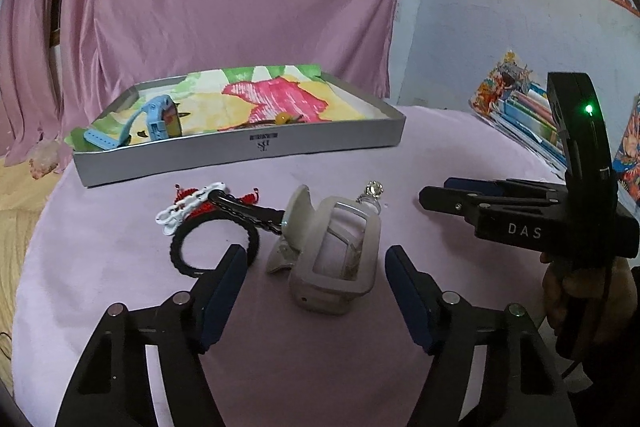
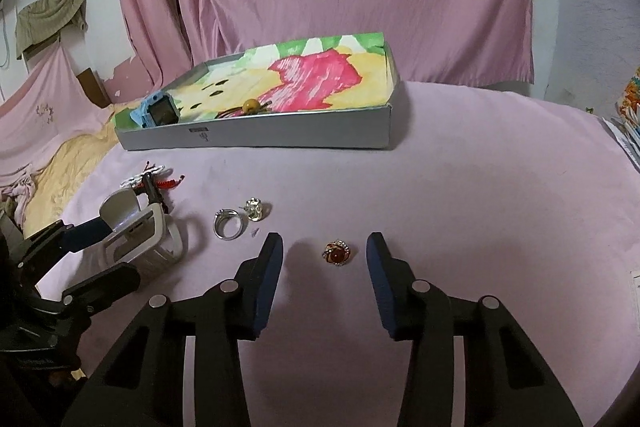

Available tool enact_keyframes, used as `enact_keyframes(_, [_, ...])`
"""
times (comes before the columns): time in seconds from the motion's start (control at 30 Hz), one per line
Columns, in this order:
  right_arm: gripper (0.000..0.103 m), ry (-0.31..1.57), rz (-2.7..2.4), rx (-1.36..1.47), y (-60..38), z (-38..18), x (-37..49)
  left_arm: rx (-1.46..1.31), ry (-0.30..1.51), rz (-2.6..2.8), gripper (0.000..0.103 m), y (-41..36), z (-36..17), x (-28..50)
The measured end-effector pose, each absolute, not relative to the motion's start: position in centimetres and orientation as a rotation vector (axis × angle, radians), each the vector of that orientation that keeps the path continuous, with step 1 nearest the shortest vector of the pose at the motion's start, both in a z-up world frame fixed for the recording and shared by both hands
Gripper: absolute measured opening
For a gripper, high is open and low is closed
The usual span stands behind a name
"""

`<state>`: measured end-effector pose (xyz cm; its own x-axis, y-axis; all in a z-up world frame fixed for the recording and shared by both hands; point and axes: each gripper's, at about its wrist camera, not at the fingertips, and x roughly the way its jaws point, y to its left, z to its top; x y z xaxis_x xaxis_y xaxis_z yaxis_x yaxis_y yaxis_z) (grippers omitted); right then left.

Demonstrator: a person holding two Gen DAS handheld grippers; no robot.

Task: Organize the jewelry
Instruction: 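Withdraw both tools and move them toward the white holder and red-gem ring, then grasp the white plastic holder with the left tool while the right tool grasps the red-gem ring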

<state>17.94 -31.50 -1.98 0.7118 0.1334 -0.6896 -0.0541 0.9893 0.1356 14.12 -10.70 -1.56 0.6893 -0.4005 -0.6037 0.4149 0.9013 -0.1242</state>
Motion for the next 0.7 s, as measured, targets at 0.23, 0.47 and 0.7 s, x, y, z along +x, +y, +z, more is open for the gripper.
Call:
enact_keyframes(0.23, [0.032,0.784,0.098,0.079,-30.9,-2.0,18.2,0.024,0.692,-0.456,0.053,-11.3,-1.6,14.6])
enact_keyframes(0.47, [0.015,0.780,0.110,0.056,-30.6,-2.1,18.3,0.022,0.690,-0.440,0.048,-11.7,-1.3,14.7])
enact_keyframes(0.7, [0.013,0.775,0.155,0.069,-30.5,-2.0,18.2,0.009,0.695,-0.416,0.047,-11.9,-1.3,14.8])
